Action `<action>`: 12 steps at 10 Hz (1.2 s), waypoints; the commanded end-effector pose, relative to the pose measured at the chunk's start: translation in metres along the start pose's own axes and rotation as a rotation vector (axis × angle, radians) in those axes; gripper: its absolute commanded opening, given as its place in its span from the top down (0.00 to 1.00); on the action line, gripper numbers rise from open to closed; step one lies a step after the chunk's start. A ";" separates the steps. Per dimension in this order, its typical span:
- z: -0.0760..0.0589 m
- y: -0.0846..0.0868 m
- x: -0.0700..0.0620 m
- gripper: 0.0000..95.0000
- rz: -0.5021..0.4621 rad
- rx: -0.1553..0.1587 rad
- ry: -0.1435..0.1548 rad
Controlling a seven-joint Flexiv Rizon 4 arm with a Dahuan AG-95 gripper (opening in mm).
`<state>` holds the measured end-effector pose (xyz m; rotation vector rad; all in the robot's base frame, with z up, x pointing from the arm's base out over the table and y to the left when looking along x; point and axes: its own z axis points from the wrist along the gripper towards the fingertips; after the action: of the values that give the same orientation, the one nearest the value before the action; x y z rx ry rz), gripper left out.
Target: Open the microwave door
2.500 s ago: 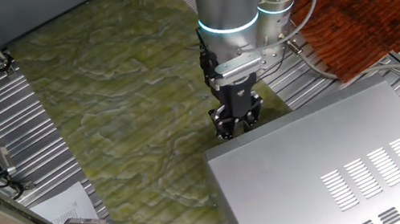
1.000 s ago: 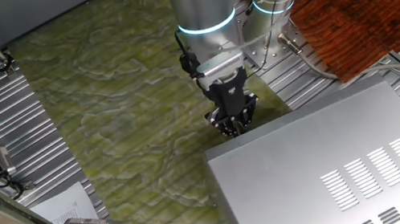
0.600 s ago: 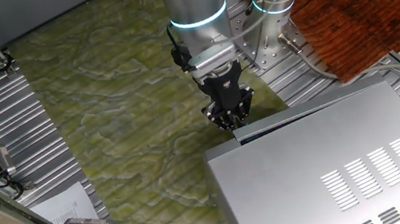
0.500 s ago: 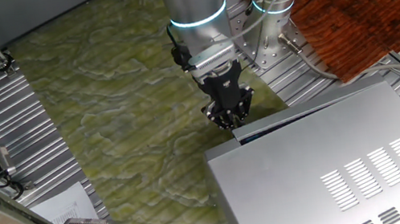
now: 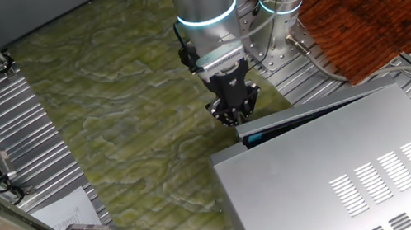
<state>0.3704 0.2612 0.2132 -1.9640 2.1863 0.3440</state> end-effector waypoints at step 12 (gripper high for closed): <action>-0.039 -0.011 0.038 0.80 0.115 0.034 0.135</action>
<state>0.3728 0.2153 0.2388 -1.9096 2.3494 0.2088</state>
